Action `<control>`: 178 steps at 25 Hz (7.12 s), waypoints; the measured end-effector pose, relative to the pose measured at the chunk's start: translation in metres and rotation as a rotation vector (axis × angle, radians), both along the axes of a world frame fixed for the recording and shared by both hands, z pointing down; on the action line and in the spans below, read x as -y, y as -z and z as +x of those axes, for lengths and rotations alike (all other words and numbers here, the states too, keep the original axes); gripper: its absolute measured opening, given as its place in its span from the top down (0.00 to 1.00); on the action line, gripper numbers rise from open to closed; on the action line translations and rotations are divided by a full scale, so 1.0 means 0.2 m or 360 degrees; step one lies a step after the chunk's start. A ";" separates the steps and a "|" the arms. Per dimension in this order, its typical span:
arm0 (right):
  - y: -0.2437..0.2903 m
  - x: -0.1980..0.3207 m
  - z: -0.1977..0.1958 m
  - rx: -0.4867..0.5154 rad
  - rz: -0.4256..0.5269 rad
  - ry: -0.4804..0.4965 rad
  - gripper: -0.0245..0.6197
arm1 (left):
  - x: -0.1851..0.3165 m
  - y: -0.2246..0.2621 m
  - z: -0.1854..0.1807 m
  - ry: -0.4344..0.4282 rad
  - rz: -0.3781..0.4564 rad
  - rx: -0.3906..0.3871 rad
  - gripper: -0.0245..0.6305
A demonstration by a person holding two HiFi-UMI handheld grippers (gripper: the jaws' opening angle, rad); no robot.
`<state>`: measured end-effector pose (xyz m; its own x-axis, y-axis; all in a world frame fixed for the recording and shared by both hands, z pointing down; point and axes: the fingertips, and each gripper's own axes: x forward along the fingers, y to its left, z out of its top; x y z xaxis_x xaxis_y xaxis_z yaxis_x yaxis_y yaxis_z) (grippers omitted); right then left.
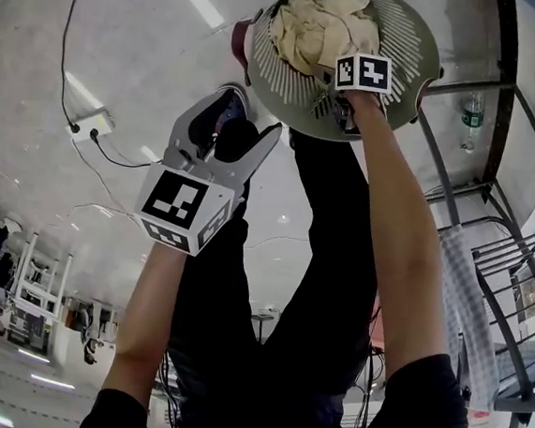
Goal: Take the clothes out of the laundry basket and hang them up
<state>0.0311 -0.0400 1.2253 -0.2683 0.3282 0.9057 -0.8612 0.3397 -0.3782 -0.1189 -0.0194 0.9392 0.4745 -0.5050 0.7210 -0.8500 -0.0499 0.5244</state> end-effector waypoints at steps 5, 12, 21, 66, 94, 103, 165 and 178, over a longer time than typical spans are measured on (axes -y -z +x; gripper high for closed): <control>-0.13 -0.04 -0.04 0.0018 -0.0103 -0.0055 0.48 | -0.05 -0.06 0.06 -0.0084 0.0001 -0.0010 0.49; -0.09 -0.04 -0.03 0.0004 -0.0059 0.0092 0.93 | -0.11 -0.05 0.20 -0.0171 -0.0008 -0.0047 0.49; 0.37 0.04 -0.03 0.0179 0.0082 0.0023 0.94 | -0.10 0.16 0.24 -0.0144 -0.0026 -0.0050 0.49; 3.97 -0.08 -0.09 0.1024 0.0864 0.0563 0.94 | 0.25 2.07 0.27 -0.1205 0.0626 0.0356 0.49; 4.37 -0.24 -0.09 0.1065 0.1125 0.0748 0.94 | 0.31 2.71 0.03 -0.0262 0.0828 0.0092 0.92; 4.48 -0.16 -0.21 0.1095 0.1507 0.0680 0.94 | 0.36 3.45 -0.04 -0.0002 0.1221 0.0107 0.92; 5.13 -0.28 0.68 0.0504 0.2009 -0.0160 0.93 | 0.66 3.94 -0.13 -0.0124 0.1422 0.0144 0.92; 5.13 0.13 1.21 0.0382 0.1980 -0.0275 0.93 | 1.16 3.98 0.43 -0.0209 0.1413 0.0208 0.92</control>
